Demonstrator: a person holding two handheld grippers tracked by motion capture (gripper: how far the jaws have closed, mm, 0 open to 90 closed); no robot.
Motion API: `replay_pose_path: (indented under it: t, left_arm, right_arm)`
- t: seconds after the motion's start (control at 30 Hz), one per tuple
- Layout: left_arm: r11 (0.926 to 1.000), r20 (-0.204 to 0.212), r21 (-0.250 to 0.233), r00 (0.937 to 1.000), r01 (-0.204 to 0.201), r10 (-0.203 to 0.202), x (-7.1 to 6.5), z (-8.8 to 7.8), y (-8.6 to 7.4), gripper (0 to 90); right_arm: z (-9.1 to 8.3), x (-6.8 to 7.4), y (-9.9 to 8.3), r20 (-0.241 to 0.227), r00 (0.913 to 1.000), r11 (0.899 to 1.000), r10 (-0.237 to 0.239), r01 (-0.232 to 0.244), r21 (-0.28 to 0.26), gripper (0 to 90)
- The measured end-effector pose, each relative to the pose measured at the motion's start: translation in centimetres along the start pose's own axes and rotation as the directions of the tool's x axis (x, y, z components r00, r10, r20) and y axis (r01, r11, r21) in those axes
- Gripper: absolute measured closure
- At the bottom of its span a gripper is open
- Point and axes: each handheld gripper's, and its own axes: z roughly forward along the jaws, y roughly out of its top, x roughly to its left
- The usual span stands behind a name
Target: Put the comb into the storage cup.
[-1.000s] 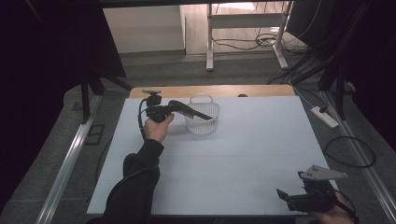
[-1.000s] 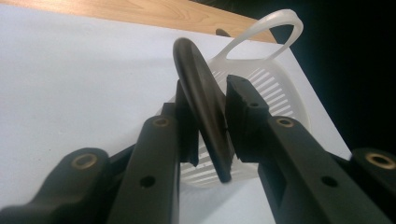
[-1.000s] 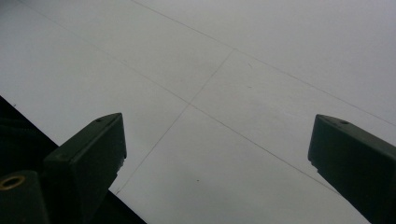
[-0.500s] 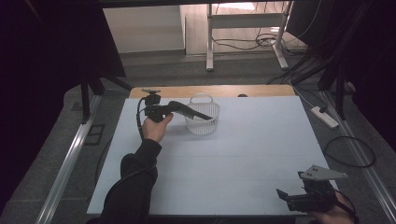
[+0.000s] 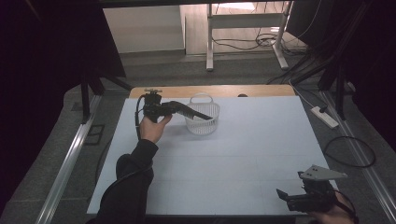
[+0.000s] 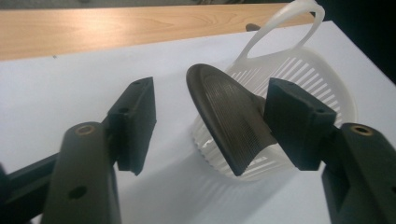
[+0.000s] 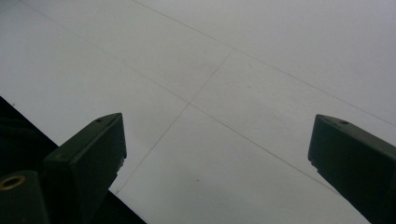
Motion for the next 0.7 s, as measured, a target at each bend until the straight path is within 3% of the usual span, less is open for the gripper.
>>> replay_pose_path:
  t: [0.07, 0.17, 0.37, 0.7]
  left_arm:
    - [0.9992, -0.026, 0.001, 0.9988, -0.04, 0.04, -0.2, -0.3, 0.1, 32.3]
    - [0.9977, -0.039, 0.001, 0.997, -0.067, 0.067, -0.4, -0.4, 0.1, 29.9]
    - [0.99, -0.09, 0.006, 0.986, -0.141, 0.141, -0.9, -1.0, 0.2, 23.4]
    - [0.9824, -0.096, 0.013, 0.9777, -0.186, 0.187, -1.2, -1.9, 0.3, 15.6]
  right_arm:
    - [0.0, 0.0, 0.0, 0.0, 1.0, 1.0, 0.001, -0.001, 0.001, 5.0]
    - [0.0, 0.0, 0.0, 0.0, 1.0, 1.0, 0.0, 0.0, 0.001, 5.0]
    - [0.0, 0.0, 0.0, 0.002, 1.0, 1.0, 0.0, 0.0, 0.002, 5.0]
    - [0.0, 0.0, 0.0, 0.002, 1.0, 1.0, 0.0, 0.0, 0.002, 5.0]
